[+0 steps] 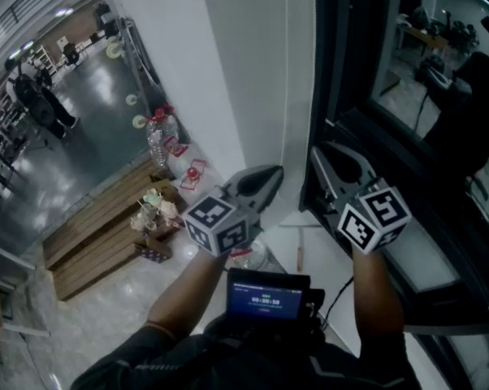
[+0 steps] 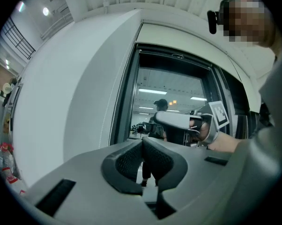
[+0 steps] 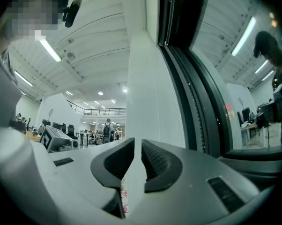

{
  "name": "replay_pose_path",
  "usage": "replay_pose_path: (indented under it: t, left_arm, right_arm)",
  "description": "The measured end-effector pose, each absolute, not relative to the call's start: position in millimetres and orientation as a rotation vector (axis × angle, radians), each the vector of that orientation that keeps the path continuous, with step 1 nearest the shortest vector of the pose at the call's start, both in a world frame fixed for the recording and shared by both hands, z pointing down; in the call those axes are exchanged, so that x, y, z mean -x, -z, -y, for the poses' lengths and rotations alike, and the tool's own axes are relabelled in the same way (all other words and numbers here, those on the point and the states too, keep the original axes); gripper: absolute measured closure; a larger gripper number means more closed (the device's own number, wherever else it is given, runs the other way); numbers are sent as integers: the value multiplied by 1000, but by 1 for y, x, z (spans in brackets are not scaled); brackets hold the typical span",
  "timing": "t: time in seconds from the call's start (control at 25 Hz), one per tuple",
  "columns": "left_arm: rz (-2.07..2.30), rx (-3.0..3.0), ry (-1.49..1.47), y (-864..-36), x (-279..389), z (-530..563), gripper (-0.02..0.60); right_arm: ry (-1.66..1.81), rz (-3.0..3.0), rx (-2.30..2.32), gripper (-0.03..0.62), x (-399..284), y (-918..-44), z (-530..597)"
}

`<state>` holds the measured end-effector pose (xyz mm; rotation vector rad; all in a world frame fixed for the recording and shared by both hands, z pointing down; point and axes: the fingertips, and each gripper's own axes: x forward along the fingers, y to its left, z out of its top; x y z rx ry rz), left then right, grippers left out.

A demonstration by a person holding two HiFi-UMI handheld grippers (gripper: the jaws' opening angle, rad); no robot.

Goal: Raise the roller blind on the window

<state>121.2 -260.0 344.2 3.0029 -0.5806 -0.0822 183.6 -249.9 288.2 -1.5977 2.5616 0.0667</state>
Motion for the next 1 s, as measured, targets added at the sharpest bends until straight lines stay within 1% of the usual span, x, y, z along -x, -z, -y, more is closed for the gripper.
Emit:
replay_pose_path:
  t: [0.08,0.24,0.6,1.0]
  left_arm:
    - [591,-3009,69,-344,-122,256,584]
    - [643,-3008,48,-342,-122,249,584]
    - [683,-3026,-31,-348,-106,242,584]
    - [686,-3019,60,-337,-64,254,584]
  right_arm:
    - [-65,-2554,1596,523,-190,-287,249]
    - [-66,-2569,1559,569,-195,-282,241]
    - [-55,-2605,1548,574,-180,-294,233]
    - [-28,-2514,1658,574,-163,-297,232]
